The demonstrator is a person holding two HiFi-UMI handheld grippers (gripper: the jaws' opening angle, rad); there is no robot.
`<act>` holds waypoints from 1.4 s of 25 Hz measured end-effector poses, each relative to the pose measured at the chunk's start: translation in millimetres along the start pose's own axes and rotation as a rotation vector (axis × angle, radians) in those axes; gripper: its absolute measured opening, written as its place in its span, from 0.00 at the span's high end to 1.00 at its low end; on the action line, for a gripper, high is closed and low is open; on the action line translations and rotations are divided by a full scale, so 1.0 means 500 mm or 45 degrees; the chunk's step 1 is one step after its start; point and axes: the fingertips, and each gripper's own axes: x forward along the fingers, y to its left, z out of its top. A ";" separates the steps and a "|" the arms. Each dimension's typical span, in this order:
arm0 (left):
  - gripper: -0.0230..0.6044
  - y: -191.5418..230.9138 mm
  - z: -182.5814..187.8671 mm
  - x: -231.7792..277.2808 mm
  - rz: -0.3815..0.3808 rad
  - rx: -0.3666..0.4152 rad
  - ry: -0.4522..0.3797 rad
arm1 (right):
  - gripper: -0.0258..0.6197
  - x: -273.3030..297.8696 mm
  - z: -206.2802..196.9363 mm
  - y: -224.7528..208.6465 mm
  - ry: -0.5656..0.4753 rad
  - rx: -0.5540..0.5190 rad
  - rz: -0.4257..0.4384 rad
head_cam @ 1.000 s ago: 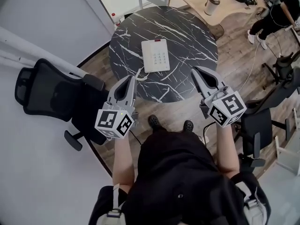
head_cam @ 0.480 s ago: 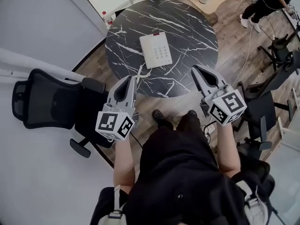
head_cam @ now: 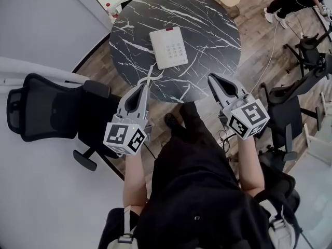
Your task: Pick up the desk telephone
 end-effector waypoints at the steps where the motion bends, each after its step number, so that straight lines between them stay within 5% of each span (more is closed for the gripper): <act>1: 0.94 0.002 -0.004 0.002 0.007 0.000 0.009 | 0.91 0.006 -0.003 -0.006 0.005 0.007 0.003; 16: 0.94 0.048 0.058 0.120 0.099 -0.015 0.019 | 0.91 0.160 0.034 -0.101 0.051 0.037 0.155; 23: 0.94 0.060 0.063 0.207 0.098 -0.159 -0.034 | 0.91 0.221 0.030 -0.156 0.104 0.042 0.227; 35: 0.94 0.071 -0.013 0.267 0.186 -0.205 0.092 | 0.91 0.275 -0.022 -0.205 0.214 0.074 0.298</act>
